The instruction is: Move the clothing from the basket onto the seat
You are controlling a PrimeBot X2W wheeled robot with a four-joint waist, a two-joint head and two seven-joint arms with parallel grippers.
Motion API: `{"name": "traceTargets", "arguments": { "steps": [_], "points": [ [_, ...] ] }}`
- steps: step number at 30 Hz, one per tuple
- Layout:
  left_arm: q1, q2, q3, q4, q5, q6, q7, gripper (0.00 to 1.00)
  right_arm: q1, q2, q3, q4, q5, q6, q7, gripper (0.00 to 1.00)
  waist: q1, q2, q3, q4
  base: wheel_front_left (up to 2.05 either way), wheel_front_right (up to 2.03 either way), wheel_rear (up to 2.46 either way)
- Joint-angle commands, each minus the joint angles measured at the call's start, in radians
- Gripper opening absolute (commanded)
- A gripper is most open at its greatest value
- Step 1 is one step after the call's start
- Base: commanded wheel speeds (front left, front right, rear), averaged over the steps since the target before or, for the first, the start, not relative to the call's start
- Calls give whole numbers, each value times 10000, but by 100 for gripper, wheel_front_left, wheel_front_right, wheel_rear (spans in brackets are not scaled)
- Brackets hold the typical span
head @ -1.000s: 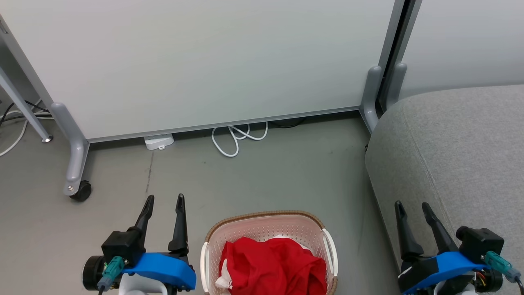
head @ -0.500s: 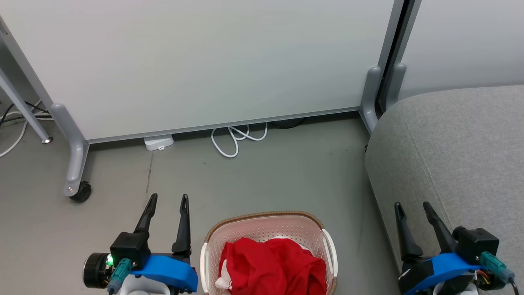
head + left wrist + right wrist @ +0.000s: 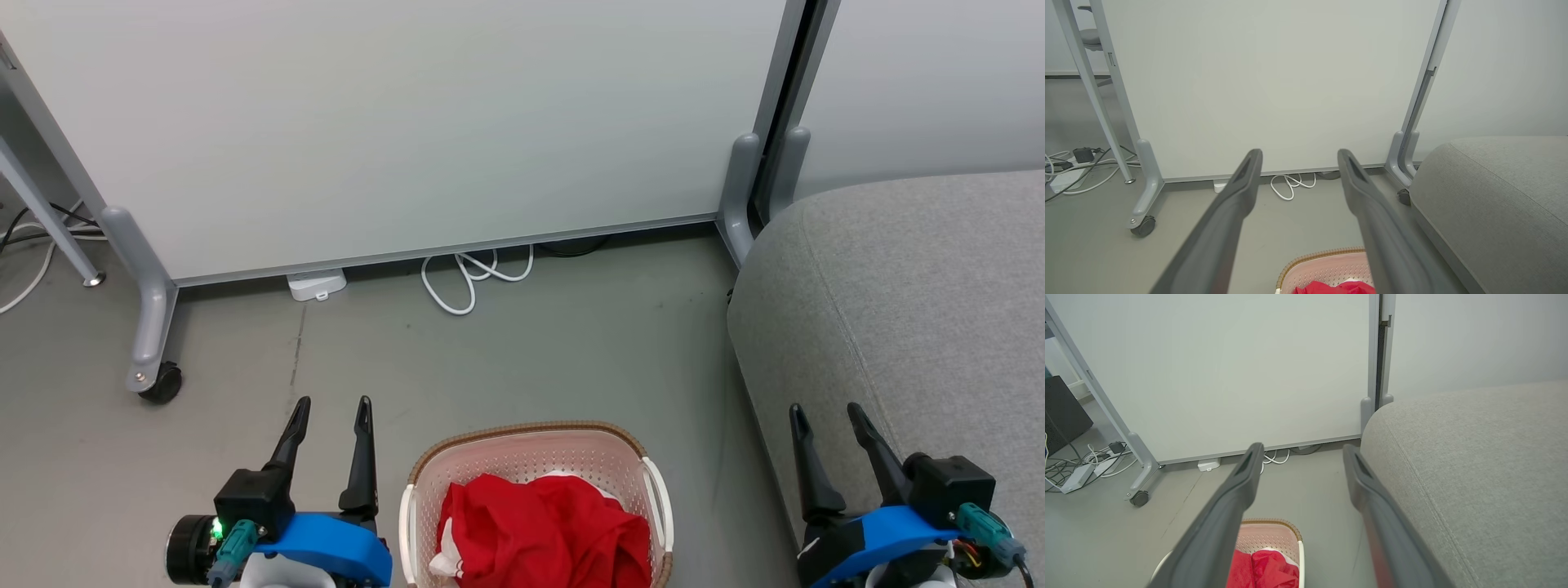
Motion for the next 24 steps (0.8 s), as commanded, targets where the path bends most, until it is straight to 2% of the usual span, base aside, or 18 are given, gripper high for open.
{"name": "traceTargets", "arguments": {
  "steps": [1,15,24],
  "points": [
    [-89,7,36,7,-34,69,-45,100,-79,-63,-21,30,9,4,-68,100,0,0,-2,-5,0,0,0],
    [-27,7,3,-70,-78,80,-39,100,-170,-62,73,81,119,5,-102,100,0,0,87,-68,0,0,0],
    [-373,23,89,-53,73,15,-39,100,-726,-59,436,-186,58,5,-110,100,0,0,1050,-597,0,0,0]
  ]
}}
